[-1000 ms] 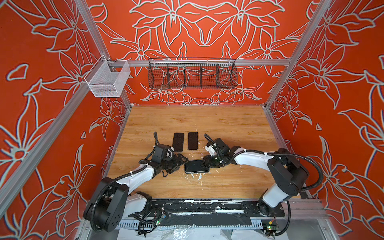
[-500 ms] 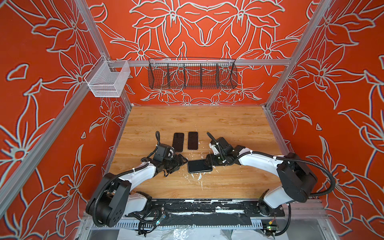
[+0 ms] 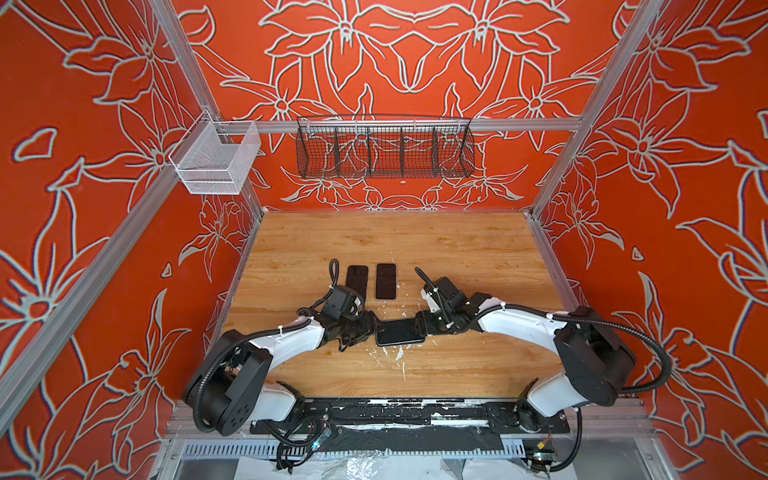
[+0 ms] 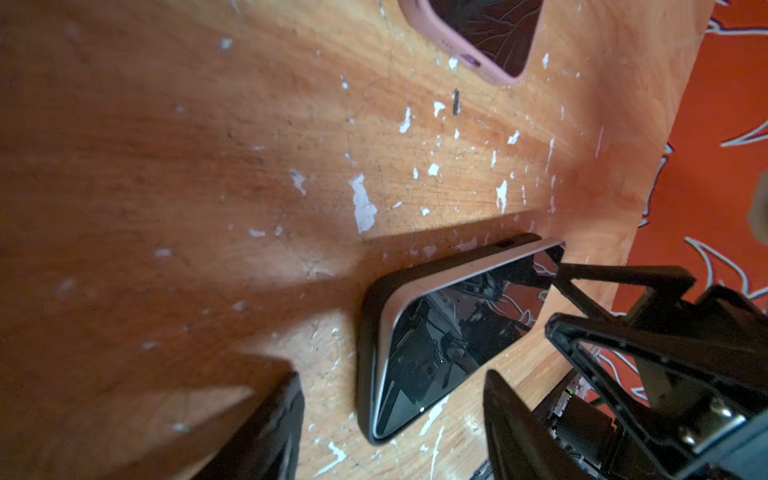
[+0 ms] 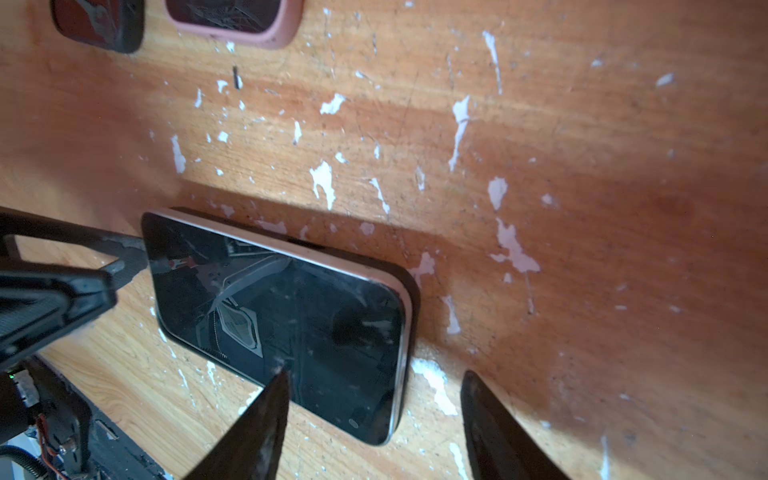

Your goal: Put the phone into the phone case

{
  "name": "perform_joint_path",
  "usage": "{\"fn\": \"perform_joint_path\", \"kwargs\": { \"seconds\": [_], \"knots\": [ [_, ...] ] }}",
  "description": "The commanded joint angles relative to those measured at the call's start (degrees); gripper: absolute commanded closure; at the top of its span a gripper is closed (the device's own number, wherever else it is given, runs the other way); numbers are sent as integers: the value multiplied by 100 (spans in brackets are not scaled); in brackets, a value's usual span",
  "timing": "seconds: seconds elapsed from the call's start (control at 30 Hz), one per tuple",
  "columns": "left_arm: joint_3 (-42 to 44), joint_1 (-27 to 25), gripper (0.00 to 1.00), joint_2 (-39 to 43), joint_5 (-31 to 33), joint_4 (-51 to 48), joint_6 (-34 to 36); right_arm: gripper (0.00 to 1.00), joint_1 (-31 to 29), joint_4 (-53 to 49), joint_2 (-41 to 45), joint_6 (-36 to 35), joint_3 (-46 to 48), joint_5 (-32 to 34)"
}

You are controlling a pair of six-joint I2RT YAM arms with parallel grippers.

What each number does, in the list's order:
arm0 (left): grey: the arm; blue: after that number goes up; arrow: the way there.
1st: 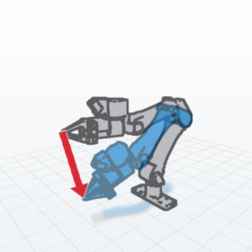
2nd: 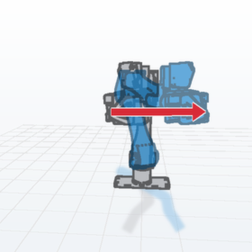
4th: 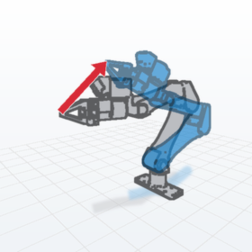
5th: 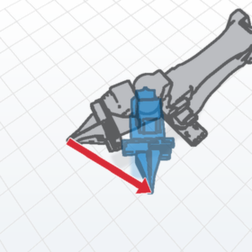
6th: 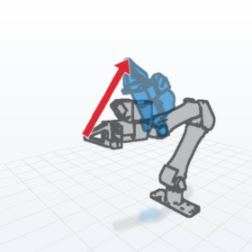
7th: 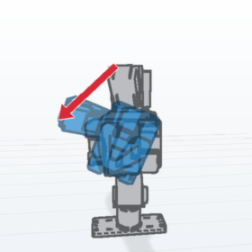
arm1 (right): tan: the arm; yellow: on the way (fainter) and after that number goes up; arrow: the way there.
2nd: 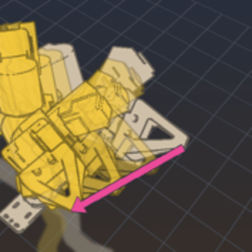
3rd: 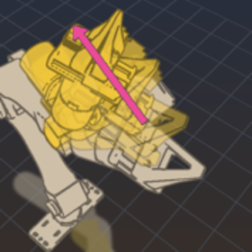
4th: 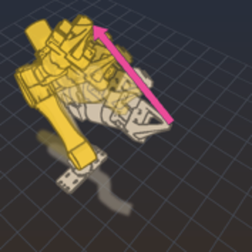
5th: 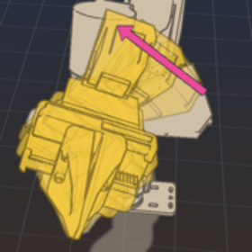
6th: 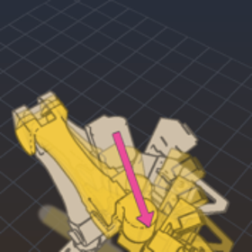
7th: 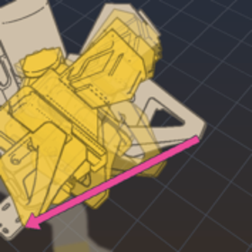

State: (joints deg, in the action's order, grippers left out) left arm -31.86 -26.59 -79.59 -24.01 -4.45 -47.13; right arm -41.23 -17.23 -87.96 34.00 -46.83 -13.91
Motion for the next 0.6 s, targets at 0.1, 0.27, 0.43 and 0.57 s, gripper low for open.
{"fn": "perform_joint_path", "kwargs": {
  "seconds": [0.1, 0.27, 0.43, 0.57],
  "knots": [
    [-267, -48, 46, -447, 491, -408, 3, 36, -16, 203, -15, -91, 70, 4],
    [-399, -107, 50, -726, 694, -521, 28, 38, -15, 321, -183, -85, 94, -50],
    [-549, -184, 55, -1016, 985, -830, 129, 38, -14, 383, -272, -78, 119, -33],
    [-545, -228, 63, -1111, 1270, -1088, 178, 38, -15, 414, -279, -69, 129, -13]
  ]
}}
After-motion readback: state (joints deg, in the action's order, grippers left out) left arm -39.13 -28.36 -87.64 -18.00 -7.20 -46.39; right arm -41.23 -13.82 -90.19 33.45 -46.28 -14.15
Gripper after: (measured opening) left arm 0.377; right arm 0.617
